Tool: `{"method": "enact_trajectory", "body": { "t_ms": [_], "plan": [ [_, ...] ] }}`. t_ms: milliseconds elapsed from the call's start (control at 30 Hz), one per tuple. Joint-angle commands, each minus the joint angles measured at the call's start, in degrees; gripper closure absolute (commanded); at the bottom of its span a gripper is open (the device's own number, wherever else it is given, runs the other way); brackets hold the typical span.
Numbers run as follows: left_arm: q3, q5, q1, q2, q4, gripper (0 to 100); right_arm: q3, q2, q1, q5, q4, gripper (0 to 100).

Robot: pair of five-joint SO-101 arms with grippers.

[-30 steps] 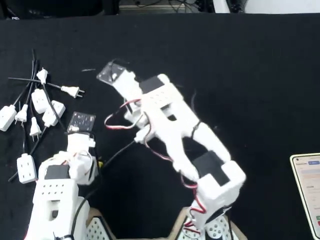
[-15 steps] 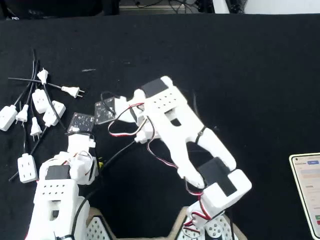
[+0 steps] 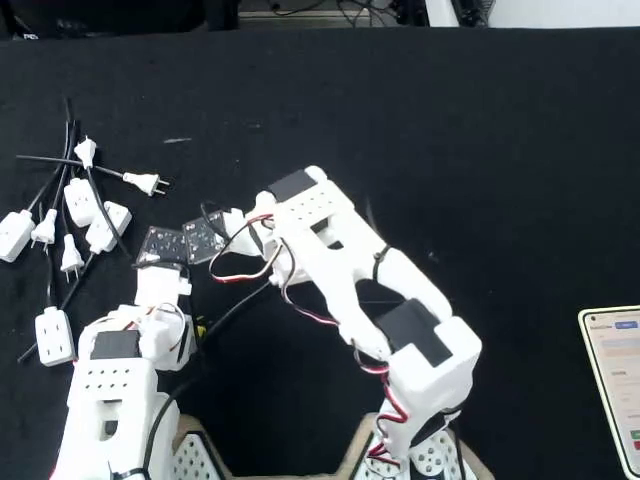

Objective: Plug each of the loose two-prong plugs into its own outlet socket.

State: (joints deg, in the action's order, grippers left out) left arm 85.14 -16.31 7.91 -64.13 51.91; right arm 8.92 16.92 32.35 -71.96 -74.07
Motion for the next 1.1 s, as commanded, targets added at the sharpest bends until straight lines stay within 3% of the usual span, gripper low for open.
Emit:
{"method": "enact_trajectory", "body": {
  "t_ms": [0,67,167,500,767,1067],
  "plan": [
    [-0.57,0.18,0.04,-0.53,-0.7,78,-0.66,1.8,-0.53,-0.88,0.97,78.9],
    [-0.57,0.18,-0.04,-0.53,-0.7,78,-1.8,2.51,-1.85,-0.79,1.14,83.2],
    [-0.57,0.18,0.04,-0.53,-0.7,78,-3.47,3.03,-4.4,1.76,1.58,99.4],
    [-0.48,0.18,0.13,-0.53,-0.79,78,-6.46,0.04,-12.92,12.66,3.78,98.8],
    [-0.48,0.18,0.31,-0.53,-0.79,78,-20.0,-9.98,-33.49,31.47,3.34,98.8],
    [-0.4,0.53,0.4,-0.53,-0.79,78,-30.64,-7.78,-56.18,44.57,3.78,98.8]
  ]
}}
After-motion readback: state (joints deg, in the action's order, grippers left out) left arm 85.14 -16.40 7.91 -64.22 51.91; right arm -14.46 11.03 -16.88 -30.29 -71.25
